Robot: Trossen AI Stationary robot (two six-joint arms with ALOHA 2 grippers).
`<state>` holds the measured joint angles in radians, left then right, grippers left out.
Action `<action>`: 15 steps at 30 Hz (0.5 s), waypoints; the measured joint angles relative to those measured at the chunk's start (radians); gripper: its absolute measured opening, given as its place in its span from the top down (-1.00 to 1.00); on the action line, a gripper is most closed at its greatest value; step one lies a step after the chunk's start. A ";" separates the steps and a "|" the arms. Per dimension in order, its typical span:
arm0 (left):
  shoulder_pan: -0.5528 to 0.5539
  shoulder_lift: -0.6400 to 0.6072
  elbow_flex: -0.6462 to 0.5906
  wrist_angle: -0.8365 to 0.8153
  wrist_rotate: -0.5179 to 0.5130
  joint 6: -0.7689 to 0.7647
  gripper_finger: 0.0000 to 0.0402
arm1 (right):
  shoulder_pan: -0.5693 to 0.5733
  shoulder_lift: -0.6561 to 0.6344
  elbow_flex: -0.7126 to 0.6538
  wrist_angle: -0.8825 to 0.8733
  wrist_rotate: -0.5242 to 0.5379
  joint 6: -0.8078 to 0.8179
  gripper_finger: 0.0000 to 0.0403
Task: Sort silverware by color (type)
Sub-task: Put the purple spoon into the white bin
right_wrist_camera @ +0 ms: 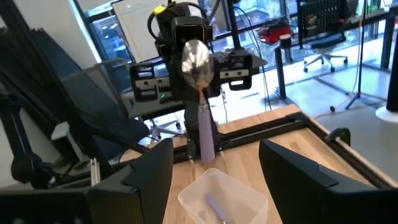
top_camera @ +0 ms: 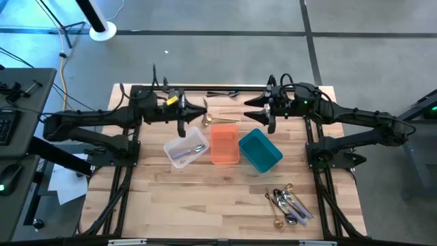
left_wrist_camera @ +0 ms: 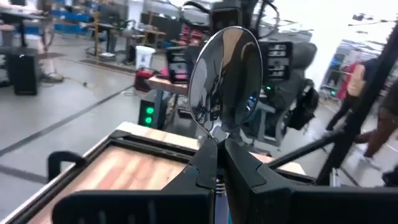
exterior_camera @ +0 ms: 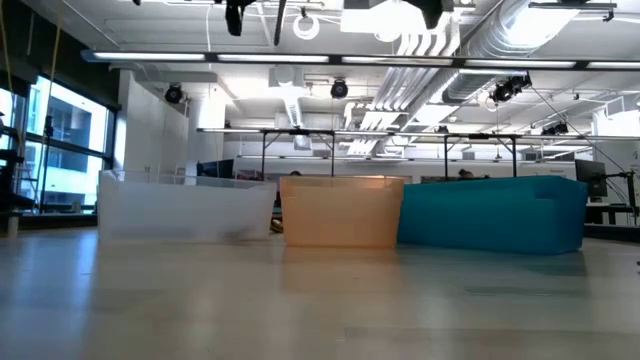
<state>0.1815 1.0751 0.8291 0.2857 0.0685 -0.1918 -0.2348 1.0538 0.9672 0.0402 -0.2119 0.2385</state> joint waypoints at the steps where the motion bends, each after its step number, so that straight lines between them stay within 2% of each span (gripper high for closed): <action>1: -0.008 0.006 0.000 0.021 0.000 0.014 1.00 | 0.000 0.000 0.000 0.003 -0.001 -0.018 -0.10; 5: -0.019 0.011 0.002 0.086 0.000 0.029 1.00 | 0.000 0.000 0.000 0.032 -0.002 -0.040 -0.10; 15: -0.019 0.011 0.002 0.086 -0.001 0.029 1.00 | 0.000 0.000 0.000 0.033 -0.001 -0.039 -0.10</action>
<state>0.1623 1.0859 0.8310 0.3714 0.0677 -0.1626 -0.2348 1.0538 0.9672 0.0731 -0.2133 0.1998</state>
